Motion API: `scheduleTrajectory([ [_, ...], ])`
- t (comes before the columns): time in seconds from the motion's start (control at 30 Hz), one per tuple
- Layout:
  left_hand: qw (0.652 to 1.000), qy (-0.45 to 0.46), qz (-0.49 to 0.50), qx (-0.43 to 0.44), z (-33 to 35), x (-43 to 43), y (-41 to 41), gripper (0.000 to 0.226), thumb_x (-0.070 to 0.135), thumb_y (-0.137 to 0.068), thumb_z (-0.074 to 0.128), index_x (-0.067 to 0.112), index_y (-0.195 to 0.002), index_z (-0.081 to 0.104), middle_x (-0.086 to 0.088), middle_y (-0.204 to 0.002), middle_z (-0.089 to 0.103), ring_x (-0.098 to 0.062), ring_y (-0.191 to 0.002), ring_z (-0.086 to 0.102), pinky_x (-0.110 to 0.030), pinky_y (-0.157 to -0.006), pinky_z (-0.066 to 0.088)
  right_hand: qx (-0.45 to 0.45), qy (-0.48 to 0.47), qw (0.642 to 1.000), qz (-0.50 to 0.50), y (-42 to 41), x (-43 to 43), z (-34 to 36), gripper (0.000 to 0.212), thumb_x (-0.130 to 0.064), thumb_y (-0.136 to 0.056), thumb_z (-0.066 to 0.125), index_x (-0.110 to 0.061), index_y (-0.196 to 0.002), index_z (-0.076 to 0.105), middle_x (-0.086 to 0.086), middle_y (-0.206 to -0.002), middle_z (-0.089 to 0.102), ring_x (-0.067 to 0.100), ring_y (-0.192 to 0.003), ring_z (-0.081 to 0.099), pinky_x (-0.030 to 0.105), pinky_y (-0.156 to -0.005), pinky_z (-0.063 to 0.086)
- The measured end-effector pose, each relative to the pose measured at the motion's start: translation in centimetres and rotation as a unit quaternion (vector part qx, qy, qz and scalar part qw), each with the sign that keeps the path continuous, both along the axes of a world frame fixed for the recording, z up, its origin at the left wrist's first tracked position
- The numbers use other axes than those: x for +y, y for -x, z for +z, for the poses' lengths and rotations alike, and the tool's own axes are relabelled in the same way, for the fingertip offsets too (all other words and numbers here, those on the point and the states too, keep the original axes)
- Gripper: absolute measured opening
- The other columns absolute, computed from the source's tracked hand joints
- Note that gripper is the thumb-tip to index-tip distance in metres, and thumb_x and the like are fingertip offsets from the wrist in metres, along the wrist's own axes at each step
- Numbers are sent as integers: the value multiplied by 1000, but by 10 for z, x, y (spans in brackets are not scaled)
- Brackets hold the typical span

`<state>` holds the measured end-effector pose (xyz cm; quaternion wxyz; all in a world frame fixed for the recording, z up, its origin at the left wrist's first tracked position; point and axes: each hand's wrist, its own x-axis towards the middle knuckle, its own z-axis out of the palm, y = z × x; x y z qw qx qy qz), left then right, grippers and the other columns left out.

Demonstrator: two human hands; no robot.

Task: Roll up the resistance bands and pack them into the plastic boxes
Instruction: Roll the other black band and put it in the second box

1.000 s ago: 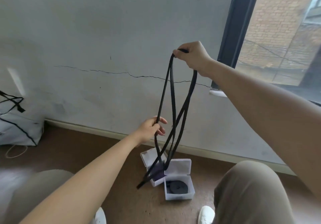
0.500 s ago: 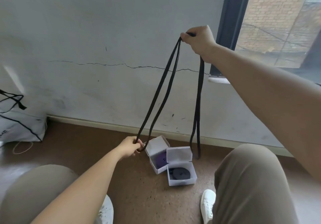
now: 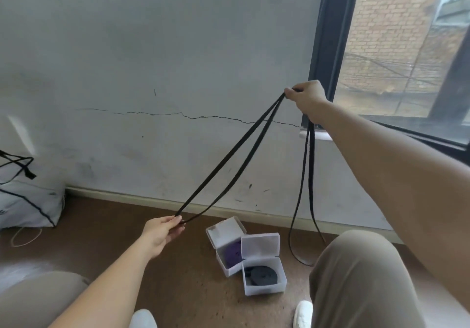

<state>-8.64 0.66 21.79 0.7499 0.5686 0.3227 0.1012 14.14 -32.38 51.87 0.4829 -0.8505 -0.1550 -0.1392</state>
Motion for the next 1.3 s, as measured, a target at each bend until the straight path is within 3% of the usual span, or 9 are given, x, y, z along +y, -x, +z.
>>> scheduleTrajectory([
  [0.23, 965, 215, -18, -152, 29, 16, 0, 13, 12, -93, 64, 4, -102, 70, -9, -97, 71, -18, -84, 70, -26, -70, 62, 49, -58, 997, -35, -17, -15, -13, 32, -35, -99, 66, -5, -108, 76, 2, -63, 47, 16, -52, 39, 27, -51, 38],
  [0.37, 924, 295, -28, -242, 40, 21, 6, 20, 20, -96, 60, 13, -82, 72, -2, -82, 71, -19, -80, 73, -40, -89, 59, 53, -70, 995, -50, -19, -17, -17, 32, -33, -100, 65, -5, -109, 76, 1, -61, 46, 16, -51, 39, 26, -48, 36],
  [0.5, 916, 305, -23, -259, 53, 26, 13, 38, 8, -41, 92, 13, -57, 58, -4, -57, 54, -27, -63, 65, -48, -98, 46, 67, -73, 994, -45, -20, -14, -25, 31, -33, -100, 65, -5, -110, 75, 1, -61, 46, 15, -51, 38, 25, -50, 35],
  [0.53, 922, 297, -19, -247, 57, 26, 14, 41, 9, -38, 91, 14, -55, 54, -4, -56, 53, -27, -63, 64, -48, -98, 45, 69, -74, 994, -43, -21, -13, -27, 31, -34, -100, 65, -6, -109, 75, 1, -60, 46, 16, -51, 39, 25, -51, 36],
  [0.7, 951, 236, 32, -198, 69, 38, 7, 23, 17, -98, 56, 11, -77, 62, -3, -66, 56, -23, -79, 57, -43, -95, 51, 74, -85, 994, -7, -25, -10, -36, 32, -35, -99, 66, -5, -103, 76, 2, -61, 42, 19, -52, 35, 29, -54, 38],
  [0.8, 963, 192, 49, -183, 76, 54, 0, 11, 8, -100, 57, 3, -101, 68, -7, -86, 66, -19, -85, 63, -30, -73, 64, 77, -102, 991, 30, -23, -15, -37, 32, -33, -101, 64, -3, -99, 74, 3, -65, 40, 18, -52, 35, 31, -55, 41],
  [0.9, 978, 119, 48, -163, 78, 70, -6, 16, 1, -99, 58, -1, -112, 66, -14, -112, 66, -21, -100, 65, -30, -76, 64, 77, -131, 986, 67, -20, -17, -34, 31, -29, -101, 64, 1, -98, 73, 3, -63, 42, 18, -50, 40, 30, -55, 42],
  [1.17, 982, -39, 44, -178, 134, 67, -24, 28, 8, -99, 60, 3, -126, 61, -6, -93, 67, -22, -85, 66, -25, -60, 62, 118, -55, 965, 229, 29, 12, -11, 32, -29, -99, 65, 2, -103, 73, 5, -71, 55, 16, -59, 55, 29, -62, 54],
  [1.3, 966, -121, 15, -227, 194, 53, -40, 8, 4, -97, 63, 6, -102, 70, 1, -74, 74, -21, -81, 68, -24, -64, 62, 113, -6, 940, 321, 59, 40, -9, 26, -25, -101, 64, -4, -89, 73, 9, -74, 60, 20, -65, 60, 31, -70, 59],
])
